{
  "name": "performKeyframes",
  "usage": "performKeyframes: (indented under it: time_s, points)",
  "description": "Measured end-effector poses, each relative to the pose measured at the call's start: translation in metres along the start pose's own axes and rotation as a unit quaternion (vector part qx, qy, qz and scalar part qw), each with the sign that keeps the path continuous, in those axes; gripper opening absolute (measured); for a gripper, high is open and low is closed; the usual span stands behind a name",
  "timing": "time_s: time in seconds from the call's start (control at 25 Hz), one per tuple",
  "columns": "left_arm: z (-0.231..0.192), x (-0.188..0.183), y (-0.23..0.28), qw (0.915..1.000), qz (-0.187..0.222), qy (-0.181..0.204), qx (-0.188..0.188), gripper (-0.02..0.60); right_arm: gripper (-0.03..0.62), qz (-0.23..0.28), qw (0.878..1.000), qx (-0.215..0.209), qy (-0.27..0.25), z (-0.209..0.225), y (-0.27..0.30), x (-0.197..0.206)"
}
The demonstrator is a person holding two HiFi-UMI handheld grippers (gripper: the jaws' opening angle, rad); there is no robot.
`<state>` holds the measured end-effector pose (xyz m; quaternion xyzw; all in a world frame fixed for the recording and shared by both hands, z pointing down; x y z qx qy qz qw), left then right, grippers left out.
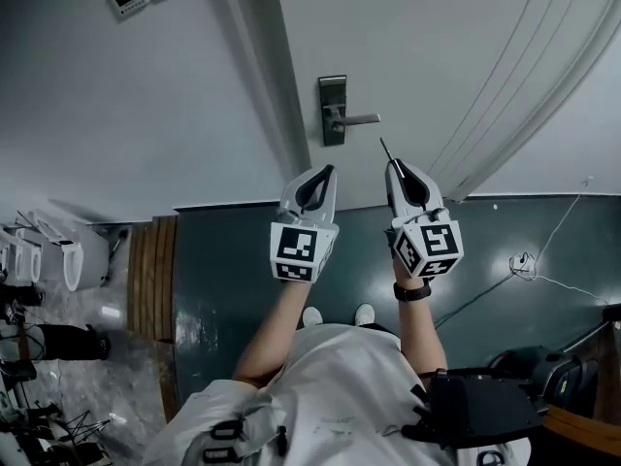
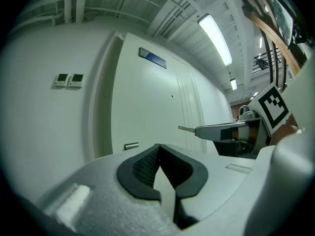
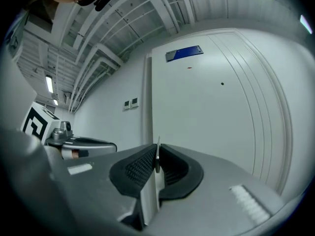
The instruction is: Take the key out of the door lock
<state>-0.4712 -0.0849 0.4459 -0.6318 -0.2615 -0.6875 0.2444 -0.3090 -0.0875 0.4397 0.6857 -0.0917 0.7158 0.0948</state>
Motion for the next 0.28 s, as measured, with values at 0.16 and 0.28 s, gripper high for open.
performKeyframes:
  time_s: [0.16,0.28]
  points:
    - [-0.014,0.007,-0.015,0.9999,0.001,-0.015,0.000,-0.003,0.029,-0.007,1.000,-0.006,0.000,-0.022,0.003,0.007]
    - [-0.019,0.012,-0.030,0.9998,0.002,-0.020,0.004,-0.003,0.029,-0.014,1.000,-0.013,0.000,-0.041,0.002,0.015]
Point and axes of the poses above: the fingertips, and each gripper's own axes: y forward along the fingers, z to its right, x out of its underside, the point moved 5 cm from there along -y, backward along the fingers, and after that the axes turned 13 degrees about x, right-handed, at the moved point
